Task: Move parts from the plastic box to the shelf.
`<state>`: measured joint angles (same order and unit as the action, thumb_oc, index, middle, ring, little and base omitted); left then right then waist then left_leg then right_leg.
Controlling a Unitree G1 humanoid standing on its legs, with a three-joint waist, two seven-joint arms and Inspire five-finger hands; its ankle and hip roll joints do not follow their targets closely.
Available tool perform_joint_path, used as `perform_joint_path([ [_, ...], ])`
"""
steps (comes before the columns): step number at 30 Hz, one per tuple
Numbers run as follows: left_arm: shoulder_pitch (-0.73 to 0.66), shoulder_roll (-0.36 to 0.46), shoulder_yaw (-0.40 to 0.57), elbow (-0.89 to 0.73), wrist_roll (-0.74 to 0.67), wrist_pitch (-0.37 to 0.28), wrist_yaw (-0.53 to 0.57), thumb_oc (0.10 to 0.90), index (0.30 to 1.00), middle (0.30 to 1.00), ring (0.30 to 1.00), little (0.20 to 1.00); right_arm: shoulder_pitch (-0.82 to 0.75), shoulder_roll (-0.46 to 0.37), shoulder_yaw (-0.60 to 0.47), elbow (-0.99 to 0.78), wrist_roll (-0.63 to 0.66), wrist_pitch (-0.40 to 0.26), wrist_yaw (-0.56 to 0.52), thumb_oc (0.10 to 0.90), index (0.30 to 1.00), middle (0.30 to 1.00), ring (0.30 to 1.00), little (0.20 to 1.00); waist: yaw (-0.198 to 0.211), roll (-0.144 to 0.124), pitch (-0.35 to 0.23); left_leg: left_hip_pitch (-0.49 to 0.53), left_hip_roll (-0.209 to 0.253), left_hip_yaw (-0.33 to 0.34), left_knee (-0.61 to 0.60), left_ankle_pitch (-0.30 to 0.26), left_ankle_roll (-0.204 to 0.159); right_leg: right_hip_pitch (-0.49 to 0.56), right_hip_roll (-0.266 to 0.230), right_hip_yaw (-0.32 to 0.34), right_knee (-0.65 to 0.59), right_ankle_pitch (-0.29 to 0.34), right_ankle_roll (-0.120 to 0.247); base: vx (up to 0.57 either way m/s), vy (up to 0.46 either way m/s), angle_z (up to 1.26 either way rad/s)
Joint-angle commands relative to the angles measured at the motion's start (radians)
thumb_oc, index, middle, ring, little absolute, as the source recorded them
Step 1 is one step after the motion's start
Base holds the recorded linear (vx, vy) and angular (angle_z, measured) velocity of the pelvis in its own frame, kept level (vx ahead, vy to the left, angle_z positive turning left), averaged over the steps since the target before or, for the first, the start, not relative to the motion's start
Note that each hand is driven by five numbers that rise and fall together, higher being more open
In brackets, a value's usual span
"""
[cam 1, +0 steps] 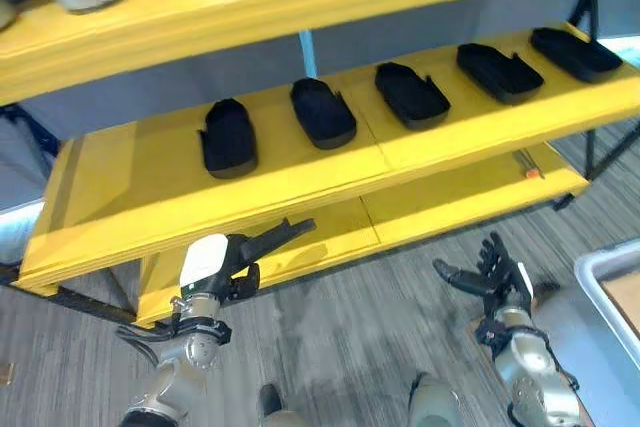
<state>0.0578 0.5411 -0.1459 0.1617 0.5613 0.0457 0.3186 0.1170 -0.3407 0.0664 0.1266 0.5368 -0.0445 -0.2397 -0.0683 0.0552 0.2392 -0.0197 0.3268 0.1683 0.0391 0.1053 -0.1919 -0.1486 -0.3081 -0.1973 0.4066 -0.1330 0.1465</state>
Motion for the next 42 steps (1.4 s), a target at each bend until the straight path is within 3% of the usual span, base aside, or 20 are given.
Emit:
perform_joint_path([
  [1, -0.06, 0.072, 0.103, -0.109, 0.026, -0.038, 0.1, 0.4, 0.3, 0.3, 0.3, 0.3, -0.084, -0.022, -0.037, -0.118, 0.004, -0.096, 0.014, 0.9, 1.0, 1.0, 1.0, 1.0, 0.004, -0.006, -0.109, -0.018, 0.062, -0.029, 0.025, 0.019, -0.01, 0.08, 0.012, -0.022, -0.066, -0.06, 0.0, 0.17, 0.295, 0.04],
  [4, -0.05, 0.071, 0.112, -0.111, 0.028, -0.037, 0.107, 0.4, 0.3, 0.3, 0.3, 0.3, -0.075, -0.011, -0.035, -0.123, -0.006, -0.086, 0.023, 0.9, 1.0, 1.0, 1.0, 1.0, 0.01, -0.024, -0.109, -0.023, 0.023, -0.038, 0.079, -0.05, 0.006, 0.14, -0.012, -0.019, -0.142, -0.032, 0.018, 0.11, 0.172, 0.06],
  [11, -0.037, 0.073, 0.121, -0.115, 0.028, -0.033, 0.111, 0.4, 0.3, 0.3, 0.3, 0.3, -0.083, -0.005, -0.033, -0.125, -0.019, -0.078, 0.027, 0.9, 1.0, 1.0, 1.0, 1.0, 0.027, -0.056, -0.101, -0.048, -0.016, -0.062, 0.174, -0.125, 0.019, 0.193, -0.034, -0.011, -0.214, -0.001, 0.042, 0.07, 0.105, 0.01],
  [13, -0.025, 0.075, 0.131, -0.121, 0.025, -0.032, 0.12, 0.4, 0.3, 0.3, 0.3, 0.3, -0.098, -0.003, -0.026, -0.122, -0.025, -0.077, 0.026, 0.9, 1.0, 1.0, 1.0, 1.0, 0.039, -0.066, -0.1, -0.054, -0.032, -0.08, 0.19, -0.158, 0.037, 0.192, -0.042, 0.01, -0.232, 0.019, 0.051, 0.03, 0.13, -0.07],
  [16, -0.031, 0.081, 0.137, -0.142, 0.0, -0.039, 0.132, 0.4, 0.3, 0.3, 0.3, 0.3, -0.121, -0.003, -0.033, -0.132, -0.031, -0.08, 0.015, 0.9, 1.0, 1.0, 1.0, 1.0, 0.05, -0.083, -0.085, -0.127, -0.065, -0.108, 0.312, -0.221, 0.058, 0.21, -0.076, -0.003, -0.25, 0.049, 0.067, -0.01, 0.182, 0.03],
  [18, -0.063, 0.103, 0.124, -0.143, -0.002, -0.043, 0.137, 0.4, 0.3, 0.3, 0.3, 0.3, -0.128, -0.001, -0.042, -0.144, -0.025, -0.088, 0.007, 0.9, 1.0, 1.0, 1.0, 1.0, 0.05, -0.088, -0.081, -0.178, -0.124, -0.102, 0.411, -0.292, 0.084, 0.234, -0.139, -0.024, -0.275, 0.134, 0.086, 0.0, 0.412, 0.2],
  [19, -0.099, 0.119, 0.104, -0.127, 0.009, -0.036, 0.143, 0.4, 0.3, 0.3, 0.3, 0.3, -0.12, 0.014, -0.04, -0.148, -0.007, -0.097, 0.007, 0.9, 1.0, 1.0, 1.0, 1.0, 0.045, -0.088, -0.087, -0.199, -0.171, -0.102, 0.432, -0.327, 0.109, 0.228, -0.189, -0.006, -0.288, 0.253, 0.095, -0.02, 0.323, 0.11],
  [20, -0.1, 0.119, 0.104, -0.126, 0.009, -0.036, 0.143, 0.4, 0.3, 0.3, 0.3, 0.3, -0.12, 0.014, -0.041, -0.148, -0.007, -0.097, 0.007, 0.9, 1.0, 1.0, 1.0, 1.0, 0.045, -0.091, -0.09, -0.203, -0.176, -0.1, 0.429, -0.321, 0.111, 0.225, -0.194, -0.006, -0.292, 0.259, 0.096, -0.03, 0.345, 0.15],
  [22, -0.126, 0.133, 0.089, -0.115, 0.017, -0.029, 0.152, 0.4, 0.3, 0.3, 0.3, 0.3, -0.126, 0.024, -0.024, -0.147, 0.002, -0.102, 0.002, 0.9, 1.0, 1.0, 1.0, 1.0, 0.041, -0.082, -0.095, -0.215, -0.199, -0.09, 0.424, -0.319, 0.143, 0.184, -0.208, 0.006, -0.268, 0.281, 0.061, -0.04, 0.294, 0.2],
  [24, -0.127, 0.134, 0.102, -0.1, 0.023, -0.018, 0.164, 0.4, 0.3, 0.3, 0.3, 0.3, -0.137, 0.028, -0.013, -0.144, -0.023, -0.109, -0.003, 0.9, 1.0, 1.0, 1.0, 1.0, 0.043, -0.063, -0.094, -0.177, -0.205, -0.049, 0.373, -0.305, 0.169, 0.124, -0.152, -0.038, -0.147, 0.175, 0.013, -0.03, 0.483, -0.37],
  [25, -0.106, 0.126, 0.123, -0.109, 0.026, -0.022, 0.158, 0.4, 0.3, 0.3, 0.3, 0.3, -0.143, 0.02, -0.011, -0.139, -0.08, -0.114, -0.01, 0.9, 1.0, 1.0, 1.0, 1.0, 0.037, -0.059, -0.09, -0.11, -0.232, -0.014, 0.272, -0.277, 0.195, 0.071, -0.03, -0.057, -0.069, 0.065, -0.016, 0.0, 0.411, -0.75],
  [26, -0.105, 0.125, 0.124, -0.109, 0.026, -0.022, 0.158, 0.4, 0.3, 0.3, 0.3, 0.3, -0.143, 0.02, -0.011, -0.139, -0.08, -0.114, -0.011, 0.9, 1.0, 1.0, 1.0, 1.0, 0.038, -0.06, -0.089, -0.107, -0.232, -0.013, 0.269, -0.276, 0.195, 0.07, -0.031, -0.056, -0.065, 0.062, -0.017, 0.01, 0.32, -0.72],
  [27, -0.092, 0.12, 0.13, -0.109, 0.025, -0.017, 0.156, 0.4, 0.3, 0.3, 0.3, 0.3, -0.157, 0.028, 0.003, -0.125, -0.051, -0.123, -0.007, 0.9, 1.0, 1.0, 1.0, 1.0, 0.042, -0.057, -0.086, -0.084, -0.241, 0.004, 0.226, -0.26, 0.203, 0.062, 0.009, -0.094, -0.036, 0.015, -0.038, 0.0, 0.102, -0.31],
  [28, -0.083, 0.114, 0.134, -0.114, 0.027, -0.015, 0.149, 0.4, 0.3, 0.3, 0.3, 0.3, -0.158, 0.032, 0.008, -0.112, -0.033, -0.122, -0.001, 0.9, 1.0, 1.0, 1.0, 1.0, 0.038, -0.057, -0.087, -0.066, -0.248, 0.007, 0.199, -0.251, 0.201, 0.058, 0.046, -0.085, -0.034, -0.01, -0.041, 0.02, 0.123, -0.37],
  [30, -0.06, 0.089, 0.14, -0.118, 0.032, -0.019, 0.139, 0.4, 0.3, 0.3, 0.3, 0.3, -0.166, 0.015, 0.018, -0.104, -0.037, -0.121, 0.001, 0.9, 1.0, 1.0, 1.0, 1.0, 0.021, -0.075, -0.095, -0.027, -0.266, 0.009, 0.156, -0.232, 0.198, 0.053, 0.161, -0.02, -0.071, -0.041, -0.061, 0.05, 0.013, -0.31],
  [31, -0.057, 0.085, 0.142, -0.117, 0.035, -0.018, 0.137, 0.4, 0.3, 0.3, 0.3, 0.3, -0.165, 0.012, 0.02, -0.104, -0.041, -0.125, 0.003, 0.9, 1.0, 1.0, 1.0, 1.0, 0.023, -0.081, -0.099, -0.023, -0.267, 0.013, 0.152, -0.23, 0.196, 0.072, 0.183, -0.011, -0.098, -0.045, -0.079, 0.04, -0.034, -0.05],
  [36, -0.048, 0.057, 0.13, -0.115, 0.036, -0.026, 0.119, 0.4, 0.3, 0.3, 0.3, 0.3, -0.157, 0.006, 0.015, -0.098, -0.038, -0.116, 0.0, 0.9, 1.0, 1.0, 1.0, 1.0, 0.016, -0.087, -0.125, 0.004, -0.263, -0.005, 0.1, -0.194, 0.172, 0.123, 0.227, 0.034, -0.225, -0.015, -0.081, 0.05, -0.097, 0.03],
  [38, -0.044, 0.051, 0.129, -0.117, 0.027, -0.039, 0.106, 0.4, 0.3, 0.3, 0.3, 0.3, -0.145, -0.006, -0.004, -0.106, -0.048, -0.111, -0.002, 0.9, 1.0, 1.0, 1.0, 1.0, 0.014, -0.084, -0.151, 0.018, -0.26, -0.013, 0.082, -0.18, 0.161, 0.159, 0.234, 0.026, -0.295, 0.005, -0.078, 0.1, -0.17, 0.1],
  [42, -0.048, 0.045, 0.114, -0.114, 0.011, -0.037, 0.09, 0.4, 0.3, 0.3, 0.3, 0.3, -0.136, -0.013, -0.016, -0.109, -0.046, -0.109, -0.001, 0.9, 1.0, 1.0, 1.0, 1.0, 0.007, -0.077, -0.153, 0.038, -0.25, -0.026, 0.077, -0.178, 0.152, 0.185, 0.237, 0.003, -0.294, -0.011, -0.091, 0.06, -0.129, 0.27],
])
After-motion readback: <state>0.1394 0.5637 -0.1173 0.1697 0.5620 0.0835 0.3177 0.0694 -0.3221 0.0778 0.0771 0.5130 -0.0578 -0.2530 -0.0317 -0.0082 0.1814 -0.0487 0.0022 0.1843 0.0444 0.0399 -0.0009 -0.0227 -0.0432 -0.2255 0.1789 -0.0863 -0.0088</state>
